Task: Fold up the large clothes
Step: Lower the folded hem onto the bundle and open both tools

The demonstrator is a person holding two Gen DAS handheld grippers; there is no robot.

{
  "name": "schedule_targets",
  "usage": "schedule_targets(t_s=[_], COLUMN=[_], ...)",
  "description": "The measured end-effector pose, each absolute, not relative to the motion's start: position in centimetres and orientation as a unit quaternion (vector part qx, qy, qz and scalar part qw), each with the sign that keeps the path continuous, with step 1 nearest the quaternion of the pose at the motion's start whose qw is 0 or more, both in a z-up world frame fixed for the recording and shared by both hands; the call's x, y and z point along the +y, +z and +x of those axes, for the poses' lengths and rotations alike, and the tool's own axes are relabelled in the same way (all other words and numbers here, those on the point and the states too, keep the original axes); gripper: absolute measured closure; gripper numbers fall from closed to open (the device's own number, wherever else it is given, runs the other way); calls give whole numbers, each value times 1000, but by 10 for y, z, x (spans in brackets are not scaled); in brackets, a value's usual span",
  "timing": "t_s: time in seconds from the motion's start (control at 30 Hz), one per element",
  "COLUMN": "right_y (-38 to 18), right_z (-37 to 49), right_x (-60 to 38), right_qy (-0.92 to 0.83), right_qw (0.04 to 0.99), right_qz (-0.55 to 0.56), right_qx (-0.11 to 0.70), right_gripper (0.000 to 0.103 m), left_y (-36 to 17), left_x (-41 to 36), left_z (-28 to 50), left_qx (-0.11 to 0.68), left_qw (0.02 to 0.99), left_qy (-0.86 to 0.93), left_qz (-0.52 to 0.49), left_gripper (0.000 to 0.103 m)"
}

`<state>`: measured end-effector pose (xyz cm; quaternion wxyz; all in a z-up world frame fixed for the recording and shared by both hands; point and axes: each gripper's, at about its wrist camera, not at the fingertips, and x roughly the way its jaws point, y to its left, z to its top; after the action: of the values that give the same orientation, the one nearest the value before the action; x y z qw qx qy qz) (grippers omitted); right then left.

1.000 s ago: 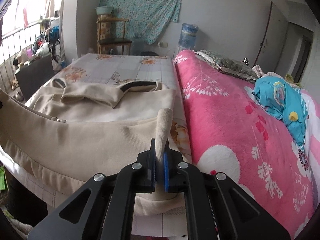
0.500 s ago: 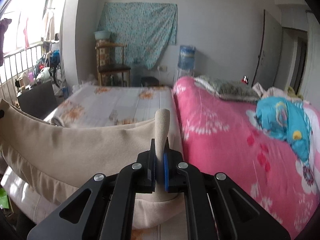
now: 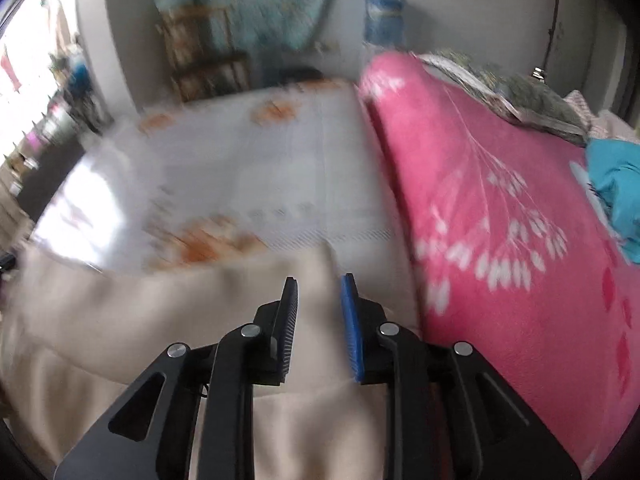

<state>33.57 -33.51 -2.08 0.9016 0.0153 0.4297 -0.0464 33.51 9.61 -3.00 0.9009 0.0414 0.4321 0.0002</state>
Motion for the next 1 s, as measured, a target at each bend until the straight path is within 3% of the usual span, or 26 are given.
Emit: schedule_targets(t_s=[0.13, 0.27, 0.43, 0.53, 0.7, 0.87, 1.0], right_y=[7, 4, -50, -45, -22, -11, -57], right_z=[282, 238, 212, 204, 193, 183, 196], right_x=[-329, -318, -339, -347, -325, -269, -240], right_qy=[10, 57, 5, 2, -52, 61, 80], right_qw=[919, 901, 866, 870, 879, 896, 868], right_qz=[31, 31, 37, 58, -5, 21, -15], right_qx=[394, 429, 500, 489, 474, 439, 490], right_gripper=[76, 76, 77, 77, 77, 68, 67], left_y=[-3, -5, -59, -56, -34, -14, -57], left_x=[110, 107, 109, 118, 120, 77, 28], left_z=[292, 247, 230, 224, 218, 195, 185], left_qx=[394, 423, 478, 465, 435, 405, 453], left_qw=[917, 891, 869, 877, 896, 899, 874], left_qy=[-61, -163, -125, -114, -90, -163, -169], left_qz=[1, -28, -12, -22, -14, -10, 45], left_gripper=[74, 68, 67, 67, 68, 57, 57])
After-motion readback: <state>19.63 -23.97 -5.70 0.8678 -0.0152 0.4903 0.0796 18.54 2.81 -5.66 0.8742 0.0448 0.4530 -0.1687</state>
